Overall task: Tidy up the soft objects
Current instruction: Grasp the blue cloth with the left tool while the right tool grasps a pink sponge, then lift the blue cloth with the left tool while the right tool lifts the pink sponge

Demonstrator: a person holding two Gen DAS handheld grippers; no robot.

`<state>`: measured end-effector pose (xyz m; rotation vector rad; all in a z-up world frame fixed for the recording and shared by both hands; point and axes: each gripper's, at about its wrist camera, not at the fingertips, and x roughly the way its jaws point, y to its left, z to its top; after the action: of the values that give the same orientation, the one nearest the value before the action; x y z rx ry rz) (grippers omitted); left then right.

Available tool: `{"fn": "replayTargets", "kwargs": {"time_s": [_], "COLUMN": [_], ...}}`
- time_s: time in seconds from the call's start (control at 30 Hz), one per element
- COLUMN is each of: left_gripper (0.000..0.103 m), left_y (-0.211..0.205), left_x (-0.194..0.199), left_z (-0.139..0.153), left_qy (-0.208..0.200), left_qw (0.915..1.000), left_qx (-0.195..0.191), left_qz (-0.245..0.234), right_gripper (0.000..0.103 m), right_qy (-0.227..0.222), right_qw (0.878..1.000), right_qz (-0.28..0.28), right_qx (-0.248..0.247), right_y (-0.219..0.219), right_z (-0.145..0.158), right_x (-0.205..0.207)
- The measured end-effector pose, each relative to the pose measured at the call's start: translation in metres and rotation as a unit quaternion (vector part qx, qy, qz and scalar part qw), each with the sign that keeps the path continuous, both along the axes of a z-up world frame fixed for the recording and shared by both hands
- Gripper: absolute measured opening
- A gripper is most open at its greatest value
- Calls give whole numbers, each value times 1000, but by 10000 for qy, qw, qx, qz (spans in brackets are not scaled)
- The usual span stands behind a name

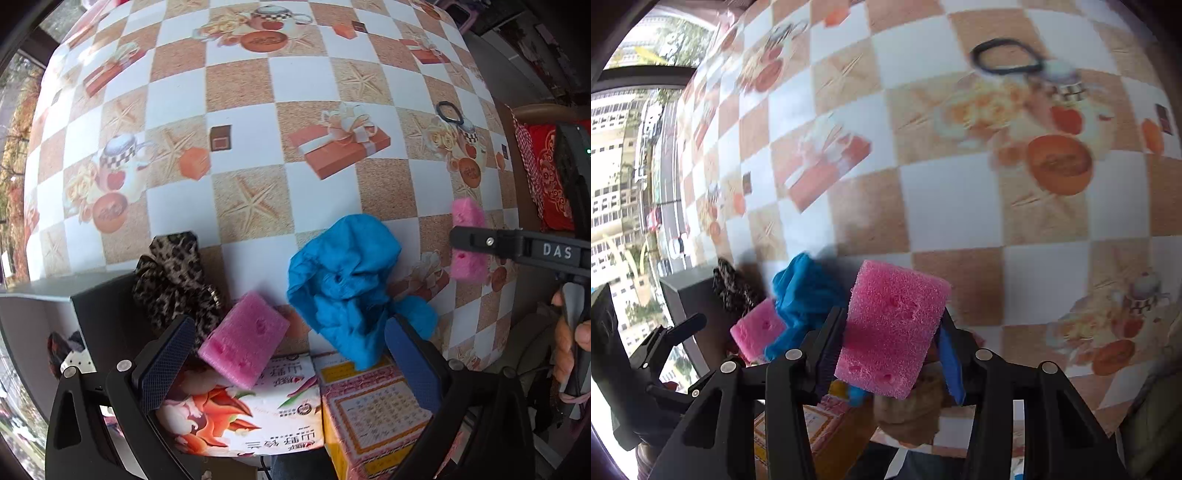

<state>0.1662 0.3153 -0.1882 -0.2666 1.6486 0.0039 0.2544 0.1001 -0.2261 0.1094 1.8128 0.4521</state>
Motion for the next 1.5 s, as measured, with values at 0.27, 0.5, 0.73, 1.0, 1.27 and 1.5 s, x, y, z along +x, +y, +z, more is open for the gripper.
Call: {"fn": "replayTargets", "kwargs": {"time_s": [0.27,0.5,0.73,1.0,1.27,1.5], "left_gripper": [102,76,56,51,53,46], "left_y": [-35,-38,-45,-32,-5,7], "left_x": [34,44,44,48,52,45], "left_z": [-54,-82,-88,-57,-49,-3], "left_qy": [708,1086,873,-115,-338,-1163], "left_qw": [9954,9925,9945,9995,9992,9930], "left_qx": [37,-129,-247,-18,-89,-26], "left_qz": [-640,-550,-531,-298,169,212], "right_gripper": [50,78,80,53,52,52], "right_qy": [-500,-507,-710,-1144,-1043,-1147], "right_qw": [9966,9958,9921,9842,9880,9896], "right_qz": [-147,-82,47,517,338,147], "right_qx": [-638,-764,-1038,-1247,-1092,-860], "right_y": [-48,-46,-32,2,1,-17], "right_z": [-3,-28,-41,-50,-52,-31], "right_x": [13,-6,-14,-37,-38,-38]}}
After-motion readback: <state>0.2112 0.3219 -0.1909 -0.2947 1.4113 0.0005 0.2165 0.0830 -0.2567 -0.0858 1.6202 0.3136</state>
